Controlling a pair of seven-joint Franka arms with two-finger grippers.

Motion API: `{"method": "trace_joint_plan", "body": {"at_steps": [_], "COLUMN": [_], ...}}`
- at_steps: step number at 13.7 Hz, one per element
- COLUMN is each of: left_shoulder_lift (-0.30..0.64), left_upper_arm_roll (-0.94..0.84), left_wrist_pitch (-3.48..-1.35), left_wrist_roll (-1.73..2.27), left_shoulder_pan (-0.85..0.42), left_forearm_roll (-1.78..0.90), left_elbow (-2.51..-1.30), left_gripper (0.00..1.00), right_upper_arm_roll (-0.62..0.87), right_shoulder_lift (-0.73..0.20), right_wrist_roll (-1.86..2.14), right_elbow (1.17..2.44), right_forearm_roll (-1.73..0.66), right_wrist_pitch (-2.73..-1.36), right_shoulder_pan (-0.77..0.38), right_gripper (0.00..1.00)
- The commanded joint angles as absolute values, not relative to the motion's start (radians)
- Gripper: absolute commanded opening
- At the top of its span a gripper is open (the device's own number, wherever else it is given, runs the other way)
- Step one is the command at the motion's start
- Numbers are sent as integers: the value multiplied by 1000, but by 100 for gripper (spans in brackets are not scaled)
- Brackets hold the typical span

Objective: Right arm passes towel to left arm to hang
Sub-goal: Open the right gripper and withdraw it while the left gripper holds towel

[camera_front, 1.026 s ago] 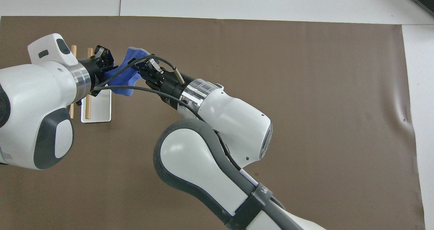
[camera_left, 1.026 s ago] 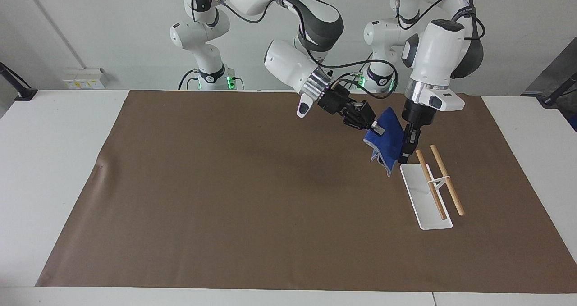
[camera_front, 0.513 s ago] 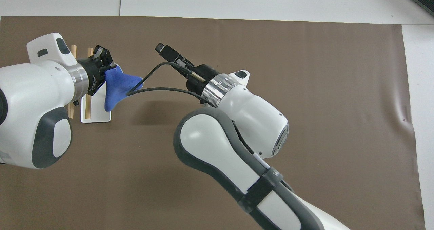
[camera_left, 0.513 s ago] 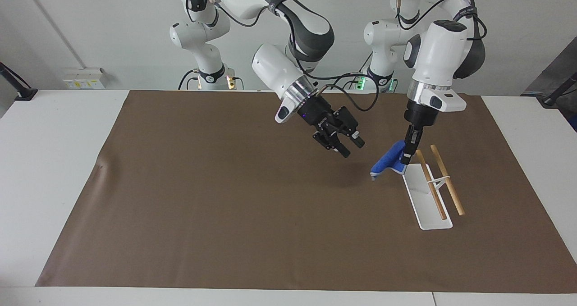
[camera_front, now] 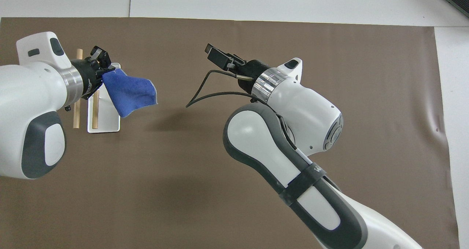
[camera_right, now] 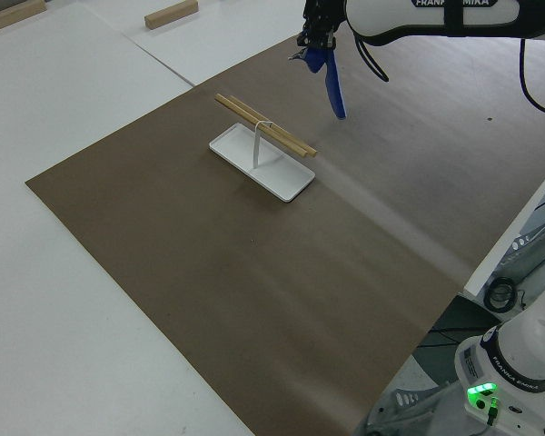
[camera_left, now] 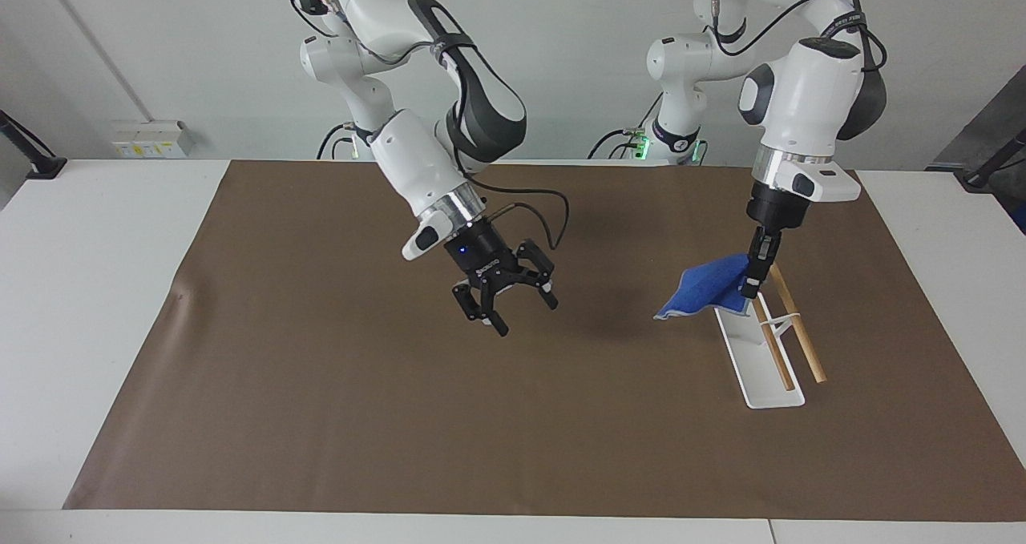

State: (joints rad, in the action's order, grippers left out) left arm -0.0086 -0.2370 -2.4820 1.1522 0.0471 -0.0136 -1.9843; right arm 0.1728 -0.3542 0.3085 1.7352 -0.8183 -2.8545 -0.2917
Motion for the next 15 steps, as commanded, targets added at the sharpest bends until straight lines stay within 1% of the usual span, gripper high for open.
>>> {"method": "trace_joint_plan", "body": {"at_steps": [1,4,6,9,12,15], "left_shoulder_lift": [8,9,15,46,87,101], "left_upper_arm_roll": [-210,-177,-154,-137,-110,-110], "left_wrist_pitch": [-2497,-2496,-2497,-2545,-2606,-2628], "left_wrist_roll": [1085,1036,994,976,974,979], "left_shoulder_pan": [54,58,60,60,61,58], "left_forearm_roll": [-34,-34,-34,-34,-34,-34], "left_elbow": [-1968,-1970,-1970,-1971,-1976,-1971], "left_gripper": [0,0,0,0,0,0], "right_upper_arm_roll": [173,166,117,61,42,9], "right_shoulder_lift": [-316,-316,-299,-232,-160,-91], "right_wrist_roll": [325,321,316,220,63,-76], "right_elbow": [1761,1753,1746,1744,1744,1744], "right_forearm_roll": [-556,-434,-347,-207,-106,-28], "right_wrist_pitch": [-2711,-2643,-2553,-2426,-2308,-2163], "right_shoulder_pan": [-189,-140,-137,-137,-135,-133], "right_gripper": [100,100,100,100,100,100]}}
